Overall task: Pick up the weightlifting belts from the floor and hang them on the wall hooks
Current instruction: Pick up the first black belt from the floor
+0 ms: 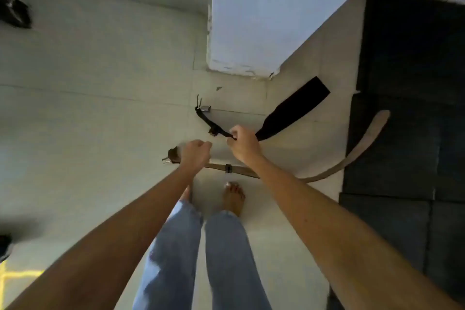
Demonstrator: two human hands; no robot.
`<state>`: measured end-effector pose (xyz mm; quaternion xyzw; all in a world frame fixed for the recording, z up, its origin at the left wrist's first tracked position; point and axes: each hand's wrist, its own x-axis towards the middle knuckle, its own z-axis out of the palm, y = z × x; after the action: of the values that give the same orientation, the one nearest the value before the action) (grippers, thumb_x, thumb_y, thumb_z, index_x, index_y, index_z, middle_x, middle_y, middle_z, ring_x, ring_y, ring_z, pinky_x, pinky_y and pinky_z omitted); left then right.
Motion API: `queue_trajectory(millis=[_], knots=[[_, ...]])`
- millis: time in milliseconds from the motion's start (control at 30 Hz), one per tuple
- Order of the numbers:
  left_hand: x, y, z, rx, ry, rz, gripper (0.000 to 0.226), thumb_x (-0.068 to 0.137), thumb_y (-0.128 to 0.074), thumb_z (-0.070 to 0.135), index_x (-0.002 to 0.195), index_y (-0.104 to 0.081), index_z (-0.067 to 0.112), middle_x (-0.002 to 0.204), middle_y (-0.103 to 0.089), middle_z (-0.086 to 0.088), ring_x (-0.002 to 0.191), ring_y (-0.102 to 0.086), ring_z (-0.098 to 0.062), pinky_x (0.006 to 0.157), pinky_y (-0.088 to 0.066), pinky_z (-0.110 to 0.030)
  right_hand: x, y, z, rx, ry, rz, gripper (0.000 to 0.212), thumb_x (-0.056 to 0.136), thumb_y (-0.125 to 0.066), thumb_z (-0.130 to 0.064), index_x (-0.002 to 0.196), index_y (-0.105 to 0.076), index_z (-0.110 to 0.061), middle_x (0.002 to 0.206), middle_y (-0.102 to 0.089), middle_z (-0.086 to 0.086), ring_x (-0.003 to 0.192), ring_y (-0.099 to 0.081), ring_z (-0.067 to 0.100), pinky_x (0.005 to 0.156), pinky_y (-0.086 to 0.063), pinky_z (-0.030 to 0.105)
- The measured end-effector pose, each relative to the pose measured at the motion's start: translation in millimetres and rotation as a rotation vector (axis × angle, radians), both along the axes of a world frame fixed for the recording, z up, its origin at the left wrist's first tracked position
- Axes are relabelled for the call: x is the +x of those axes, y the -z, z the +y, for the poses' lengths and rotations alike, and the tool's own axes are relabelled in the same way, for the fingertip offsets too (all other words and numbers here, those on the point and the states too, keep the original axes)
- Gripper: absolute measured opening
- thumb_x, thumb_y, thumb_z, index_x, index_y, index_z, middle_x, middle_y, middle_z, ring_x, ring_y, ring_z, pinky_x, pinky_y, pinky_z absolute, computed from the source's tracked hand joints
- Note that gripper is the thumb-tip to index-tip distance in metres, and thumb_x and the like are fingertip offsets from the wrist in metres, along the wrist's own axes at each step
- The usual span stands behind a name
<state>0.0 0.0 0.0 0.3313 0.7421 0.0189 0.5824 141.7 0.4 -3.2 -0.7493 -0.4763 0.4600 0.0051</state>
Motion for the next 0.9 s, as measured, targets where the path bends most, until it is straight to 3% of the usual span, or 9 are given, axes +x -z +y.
queue_trajectory(millis=[100, 233, 367, 467, 533, 667, 800, 900], knots=[[-1.8, 73.3, -3.5, -0.062, -0.095, -0.052, 0.022, 0.088, -0.053, 0.018, 0.068, -0.057, 0.010, 0.075, -0.063, -0.018, 0.066, -0.060, -0.029, 0.078, -0.055, -0.042, -4.4, 76.2, 5.6, -0.075, -0.112, -0.045, 0.035, 0.095, -0.052, -0.007, 0.129, -0.052, -0.006, 0.128, -0.058, 0.017, 0.117, -0.055, 0.032, 0.092, -0.046, 0.039], [-3.6, 159.4, -8.3, -0.175, -0.187, -0.079, 0.016, 0.092, -0.052, 0.019, 0.079, -0.055, 0.011, 0.080, -0.059, -0.019, 0.058, -0.055, -0.023, 0.060, -0.050, -0.033, -8.0, 167.4, 17.9, -0.076, -0.225, -0.137, 0.042, 0.094, -0.052, -0.003, 0.135, -0.043, -0.006, 0.137, -0.050, 0.017, 0.125, -0.049, 0.033, 0.097, -0.043, 0.039], [-1.0, 224.1, -11.6, -0.226, -0.310, -0.083, 0.019, 0.093, -0.053, 0.024, 0.079, -0.056, 0.011, 0.084, -0.062, -0.020, 0.067, -0.059, -0.027, 0.066, -0.054, -0.037, -13.3, 235.4, 25.6, -0.078, -0.280, -0.105, 0.034, 0.092, -0.053, -0.002, 0.126, -0.051, -0.006, 0.119, -0.061, 0.019, 0.107, -0.060, 0.034, 0.078, -0.046, 0.037], [1.2, 238.7, -8.3, -0.222, -0.384, -0.102, 0.027, 0.095, -0.050, 0.035, 0.090, -0.057, 0.009, 0.083, -0.063, -0.015, 0.071, -0.061, -0.025, 0.061, -0.052, -0.031, -13.4, 246.2, 26.0, -0.053, -0.291, -0.120, 0.034, 0.090, -0.052, -0.001, 0.123, -0.054, -0.008, 0.111, -0.065, 0.018, 0.099, -0.063, 0.034, 0.070, -0.042, 0.033], [1.3, 225.8, -3.4, -0.210, -0.425, -0.114, 0.034, 0.095, -0.048, 0.042, 0.098, -0.055, 0.008, 0.080, -0.059, -0.010, 0.069, -0.057, -0.021, 0.057, -0.048, -0.026, -13.6, 230.6, 27.2, -0.030, -0.230, -0.102, 0.034, 0.091, -0.054, -0.008, 0.125, -0.055, -0.012, 0.114, -0.066, 0.015, 0.102, -0.063, 0.033, 0.074, -0.042, 0.033], [3.5, 155.5, 8.0, -0.195, -0.462, -0.193, 0.055, 0.091, -0.047, 0.054, 0.115, -0.055, 0.006, 0.105, -0.058, -0.010, 0.096, -0.056, -0.024, 0.075, -0.050, -0.030, -8.7, 157.5, 33.7, -0.077, -0.011, 0.018, 0.029, 0.091, -0.057, -0.027, 0.118, -0.060, -0.015, 0.114, -0.068, 0.010, 0.105, -0.063, 0.030, 0.084, -0.048, 0.037], [4.5, 43.7, 26.8, -0.168, -0.654, -0.402, 0.045, 0.085, -0.062, 0.047, 0.102, -0.060, 0.006, 0.102, -0.068, -0.009, 0.092, -0.065, -0.021, 0.081, -0.054, -0.034, -2.6, 35.1, 32.4, -0.074, 0.350, 0.337, 0.018, 0.092, -0.059, -0.018, 0.107, -0.066, -0.010, 0.107, -0.071, 0.013, 0.100, -0.067, 0.029, 0.093, -0.053, 0.046], [2.5, -54.2, 43.3, -0.146, -0.622, -0.493, 0.045, 0.076, -0.076, 0.037, 0.102, -0.063, 0.003, 0.110, -0.071, -0.015, 0.095, -0.070, -0.026, 0.079, -0.056, -0.036, 5.2, -74.2, 23.1, -0.075, 0.606, 0.544, 0.012, 0.091, -0.058, -0.010, 0.098, -0.066, -0.015, 0.099, -0.071, 0.012, 0.101, -0.067, 0.034, 0.090, -0.055, 0.047]])
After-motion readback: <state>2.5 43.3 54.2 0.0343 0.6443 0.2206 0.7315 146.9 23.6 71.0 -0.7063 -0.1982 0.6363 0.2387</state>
